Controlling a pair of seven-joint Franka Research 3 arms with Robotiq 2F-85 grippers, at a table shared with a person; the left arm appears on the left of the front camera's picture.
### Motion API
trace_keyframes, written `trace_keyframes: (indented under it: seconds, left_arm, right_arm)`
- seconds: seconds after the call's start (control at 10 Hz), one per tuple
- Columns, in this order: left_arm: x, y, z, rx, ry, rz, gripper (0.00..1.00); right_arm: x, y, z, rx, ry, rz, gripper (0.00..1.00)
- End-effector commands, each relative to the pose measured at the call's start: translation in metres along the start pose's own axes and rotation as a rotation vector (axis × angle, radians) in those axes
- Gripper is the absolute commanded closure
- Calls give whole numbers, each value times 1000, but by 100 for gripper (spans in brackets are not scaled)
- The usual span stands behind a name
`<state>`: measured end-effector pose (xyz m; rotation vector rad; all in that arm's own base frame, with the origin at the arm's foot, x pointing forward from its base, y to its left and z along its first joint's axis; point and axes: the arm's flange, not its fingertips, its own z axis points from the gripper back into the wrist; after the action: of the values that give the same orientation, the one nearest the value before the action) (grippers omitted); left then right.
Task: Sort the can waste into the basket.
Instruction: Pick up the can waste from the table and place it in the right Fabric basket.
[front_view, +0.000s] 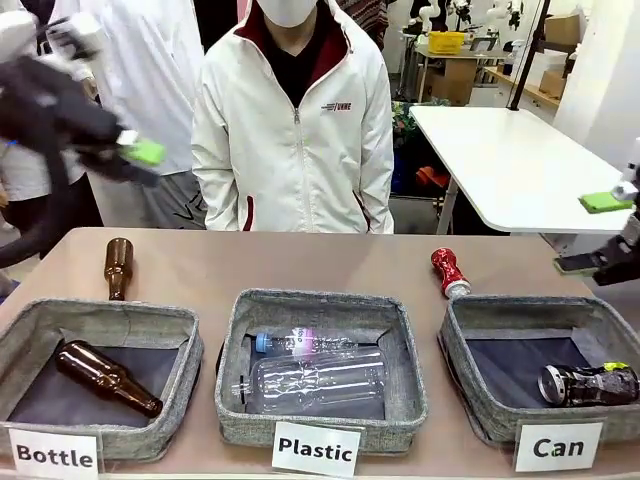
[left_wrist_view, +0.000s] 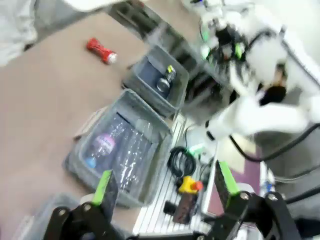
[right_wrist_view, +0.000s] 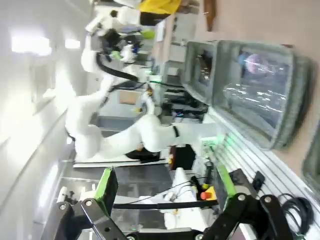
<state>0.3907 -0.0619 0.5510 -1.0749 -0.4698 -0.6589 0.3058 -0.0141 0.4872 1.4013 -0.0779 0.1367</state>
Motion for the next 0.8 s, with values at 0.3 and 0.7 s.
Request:
trace_keyframes:
  seconds: [0.3,0.7]
  left_arm:
    - [-144,41,103,-131,-440,242,0]
    - [-150,48,119,-98,-405,284,0]
  right_arm:
    - [5,-19,-42,96,-125,-45,0]
    - [36,-19,-20,78,-117,-55,0]
